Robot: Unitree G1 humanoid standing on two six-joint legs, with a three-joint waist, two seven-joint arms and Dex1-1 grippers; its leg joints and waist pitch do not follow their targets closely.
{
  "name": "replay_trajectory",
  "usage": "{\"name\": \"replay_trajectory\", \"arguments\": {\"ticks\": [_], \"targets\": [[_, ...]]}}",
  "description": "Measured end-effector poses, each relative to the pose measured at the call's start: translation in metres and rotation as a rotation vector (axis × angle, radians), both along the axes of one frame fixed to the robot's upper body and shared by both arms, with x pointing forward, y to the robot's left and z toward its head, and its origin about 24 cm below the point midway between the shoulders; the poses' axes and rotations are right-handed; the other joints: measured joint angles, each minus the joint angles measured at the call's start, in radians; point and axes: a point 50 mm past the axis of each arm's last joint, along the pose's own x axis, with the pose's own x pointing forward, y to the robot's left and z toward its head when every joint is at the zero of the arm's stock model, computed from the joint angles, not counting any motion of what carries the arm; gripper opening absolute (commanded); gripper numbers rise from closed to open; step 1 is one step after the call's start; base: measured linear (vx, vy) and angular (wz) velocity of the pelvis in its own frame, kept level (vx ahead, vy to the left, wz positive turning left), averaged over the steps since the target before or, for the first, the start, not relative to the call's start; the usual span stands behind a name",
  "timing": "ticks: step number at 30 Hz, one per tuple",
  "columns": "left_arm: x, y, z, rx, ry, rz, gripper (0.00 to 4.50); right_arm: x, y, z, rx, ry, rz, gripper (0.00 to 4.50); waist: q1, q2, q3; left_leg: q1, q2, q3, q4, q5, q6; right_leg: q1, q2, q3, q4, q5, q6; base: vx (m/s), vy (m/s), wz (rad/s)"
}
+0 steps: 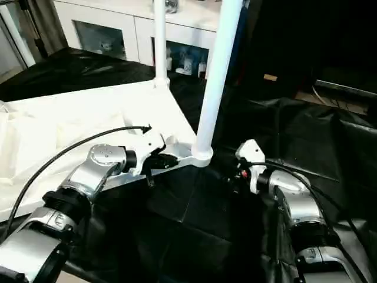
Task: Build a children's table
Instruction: Rotate leg to tighten
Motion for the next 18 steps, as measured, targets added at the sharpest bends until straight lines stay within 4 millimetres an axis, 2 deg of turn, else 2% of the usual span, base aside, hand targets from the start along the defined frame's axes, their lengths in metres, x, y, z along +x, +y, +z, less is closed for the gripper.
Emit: {"name": "replay_trajectory", "arguments": {"ticks": [2, 7, 8, 11, 13, 16, 18], "targets": [[-0.008, 0.001, -0.002, 0.003, 0.016, -0.082, 0.00, -0.004, -0.012, -0.002, -0.033, 0.031, -0.007, 3.48, 0.014, 0.001, 0.000, -0.001, 0.000, 0.001, 0.000, 0.000, 0.000, 0.000, 0.000, 0.000, 0.000, 0.000, 0.000, 0.000, 0.000, 0.00], [-0.013, 0.003, -0.003, 0.009, 0.017, -0.167, 0.00, -0.008, -0.031, -0.001, -0.082, 0.046, -0.044, 3.48, 0.023, 0.000, 0.000, -0.001, 0.001, 0.001, 0.003, -0.002, -0.003, 0.002, 0.000, 0.001, 0.001, 0.000, 0.000, 0.000, 0.000, 0.00], [-0.014, 0.002, -0.003, 0.007, 0.019, -0.189, 0.00, -0.009, -0.039, 0.000, -0.099, 0.047, -0.082, 3.48, 0.026, 0.002, 0.000, -0.001, 0.000, 0.002, 0.004, -0.002, -0.003, 0.002, -0.001, 0.001, 0.000, 0.000, 0.000, 0.000, 0.000, 0.00], [-0.018, 0.000, -0.002, -0.012, 0.035, -0.262, 0.00, -0.008, -0.084, 0.009, -0.160, 0.016, -0.337, 3.48, 0.033, 0.011, 0.001, -0.002, 0.001, 0.011, 0.003, 0.000, 0.000, 0.002, -0.004, 0.003, 0.001, 0.000, 0.000, 0.000, 0.000, 0.00], [-0.020, -0.002, -0.003, -0.024, 0.044, -0.283, 0.00, -0.006, -0.099, 0.014, -0.164, -0.022, -0.473, 3.48, 0.029, 0.016, 0.001, -0.002, 0.000, 0.014, 0.003, 0.000, 0.001, 0.001, -0.006, 0.003, 0.001, 0.000, 0.000, 0.000, 0.000, 0.00], [-0.023, -0.014, -0.002, -0.087, 0.047, -0.320, 0.00, -0.001, -0.096, 0.013, -0.124, -0.047, -0.553, 3.48, 0.022, 0.017, 0.001, -0.003, 0.000, 0.014, 0.003, 0.001, 0.002, 0.001, -0.006, 0.002, 0.002, 0.000, 0.001, 0.000, 0.000, 0.00], [-0.027, -0.026, 0.003, -0.163, 0.024, -0.375, 0.00, 0.001, -0.085, 0.008, -0.095, -0.045, -0.555, 3.48, 0.021, 0.016, 0.001, -0.004, 0.001, 0.014, 0.004, 0.001, 0.002, 0.001, -0.006, 0.002, 0.002, 0.000, 0.001, 0.000, 0.000, 0.00]]}}
